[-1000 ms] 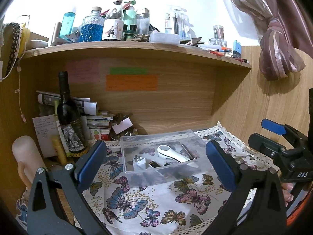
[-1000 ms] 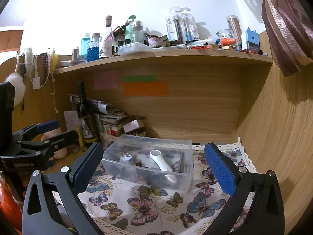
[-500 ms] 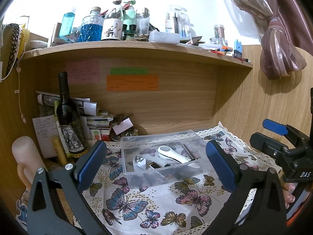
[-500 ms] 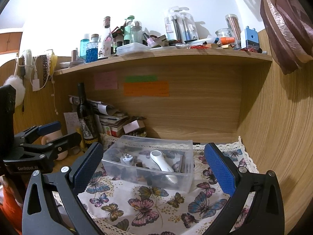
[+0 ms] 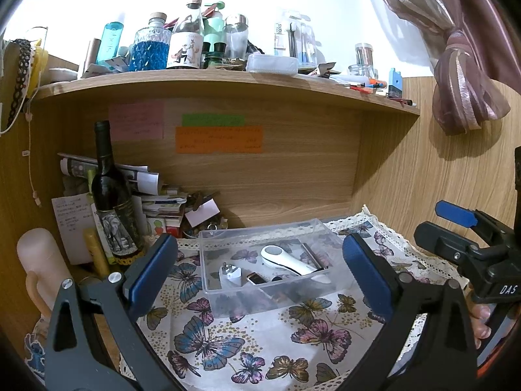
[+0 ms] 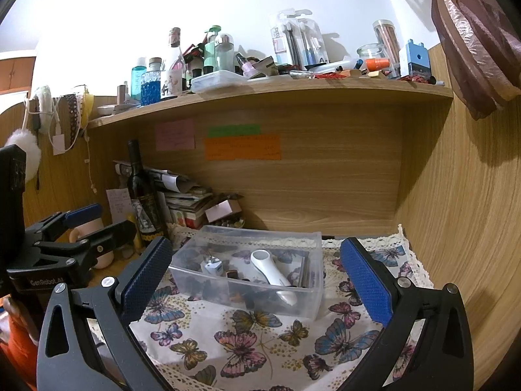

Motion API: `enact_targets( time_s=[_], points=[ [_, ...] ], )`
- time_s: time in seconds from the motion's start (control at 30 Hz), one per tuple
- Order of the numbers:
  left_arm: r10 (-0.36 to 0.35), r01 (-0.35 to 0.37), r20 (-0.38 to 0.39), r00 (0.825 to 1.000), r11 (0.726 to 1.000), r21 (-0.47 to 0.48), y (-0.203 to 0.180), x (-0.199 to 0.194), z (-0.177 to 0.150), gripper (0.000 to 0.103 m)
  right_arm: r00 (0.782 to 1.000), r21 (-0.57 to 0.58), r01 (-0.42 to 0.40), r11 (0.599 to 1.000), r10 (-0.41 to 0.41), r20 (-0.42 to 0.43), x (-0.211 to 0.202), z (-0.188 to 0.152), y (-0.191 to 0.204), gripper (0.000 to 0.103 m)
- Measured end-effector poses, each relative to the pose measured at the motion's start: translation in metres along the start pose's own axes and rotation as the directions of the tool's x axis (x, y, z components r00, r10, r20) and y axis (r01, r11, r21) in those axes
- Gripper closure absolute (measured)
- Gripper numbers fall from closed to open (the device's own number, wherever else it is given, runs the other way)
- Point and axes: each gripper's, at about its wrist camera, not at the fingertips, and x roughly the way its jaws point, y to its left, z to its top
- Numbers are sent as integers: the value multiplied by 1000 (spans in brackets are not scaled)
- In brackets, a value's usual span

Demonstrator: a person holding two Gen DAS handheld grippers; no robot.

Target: Organize rigid objects

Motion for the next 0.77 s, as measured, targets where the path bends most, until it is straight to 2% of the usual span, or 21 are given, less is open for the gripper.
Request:
enact_targets(
  time_s=[0.77],
  points=[
    [-37,37,-29,999,999,0,2,10,-3,0,1000,0,-13,1000,13,-20,8,0,-1,0]
  ],
)
